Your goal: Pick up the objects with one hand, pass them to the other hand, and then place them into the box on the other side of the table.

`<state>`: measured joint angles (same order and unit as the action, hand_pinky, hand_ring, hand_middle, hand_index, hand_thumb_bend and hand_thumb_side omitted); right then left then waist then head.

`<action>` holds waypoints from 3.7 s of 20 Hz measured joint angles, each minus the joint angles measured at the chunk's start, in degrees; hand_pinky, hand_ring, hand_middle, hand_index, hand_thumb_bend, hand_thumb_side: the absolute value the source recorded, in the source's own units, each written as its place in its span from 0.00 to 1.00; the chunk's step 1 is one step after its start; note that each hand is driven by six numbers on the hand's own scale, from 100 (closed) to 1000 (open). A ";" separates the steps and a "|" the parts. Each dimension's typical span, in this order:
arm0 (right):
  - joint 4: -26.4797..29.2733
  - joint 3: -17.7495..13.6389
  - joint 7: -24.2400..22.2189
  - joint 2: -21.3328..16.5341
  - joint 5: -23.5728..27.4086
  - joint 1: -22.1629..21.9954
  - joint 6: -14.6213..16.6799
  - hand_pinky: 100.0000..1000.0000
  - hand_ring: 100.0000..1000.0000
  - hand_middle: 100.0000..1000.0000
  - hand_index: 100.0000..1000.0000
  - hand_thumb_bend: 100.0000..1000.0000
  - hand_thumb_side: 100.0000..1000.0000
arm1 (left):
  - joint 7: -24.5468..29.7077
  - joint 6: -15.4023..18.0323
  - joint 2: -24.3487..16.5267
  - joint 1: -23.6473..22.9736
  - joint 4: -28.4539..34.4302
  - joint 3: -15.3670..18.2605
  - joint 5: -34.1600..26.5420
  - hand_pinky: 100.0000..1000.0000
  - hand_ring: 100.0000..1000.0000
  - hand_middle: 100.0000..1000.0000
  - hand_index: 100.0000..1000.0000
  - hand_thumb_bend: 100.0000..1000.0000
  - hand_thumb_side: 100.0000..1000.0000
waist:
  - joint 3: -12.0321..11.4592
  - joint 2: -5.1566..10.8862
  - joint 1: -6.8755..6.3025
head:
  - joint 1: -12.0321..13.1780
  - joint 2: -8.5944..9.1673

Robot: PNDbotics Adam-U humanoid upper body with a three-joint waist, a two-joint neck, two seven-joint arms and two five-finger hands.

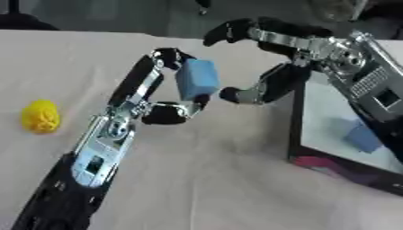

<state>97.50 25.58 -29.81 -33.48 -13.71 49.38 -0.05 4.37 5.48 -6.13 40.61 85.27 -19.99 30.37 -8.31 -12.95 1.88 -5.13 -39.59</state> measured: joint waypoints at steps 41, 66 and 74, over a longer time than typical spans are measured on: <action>-5.03 1.36 4.92 1.60 1.42 -0.31 -1.19 0.90 0.90 0.49 0.62 0.00 0.07 | -0.52 0.98 1.02 0.29 -0.39 -0.35 -0.73 0.71 0.74 0.52 0.52 0.00 0.00 | -0.80 -0.08 0.32 | -0.67 0.93; -4.83 0.07 5.34 1.37 5.76 -0.47 -4.29 0.89 0.88 0.45 0.56 0.00 0.02 | -2.19 -6.82 1.15 0.09 -1.46 -0.40 7.45 0.80 0.82 0.68 0.83 0.73 0.68 | -0.32 -0.08 0.32 | -1.09 0.94; -0.51 -1.96 6.39 -3.03 7.54 -2.52 -4.79 0.89 0.87 0.44 0.56 0.00 0.00 | -3.18 -8.34 -1.12 -1.50 -1.50 0.37 7.73 0.79 0.82 0.67 0.82 0.67 0.63 | 1.50 -0.01 0.32 | -0.55 0.34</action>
<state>97.00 23.63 -23.43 -36.51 -6.17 46.85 -4.85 1.19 -2.87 -7.25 39.11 83.76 -19.61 38.10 -6.81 -12.95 2.20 -5.68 -39.25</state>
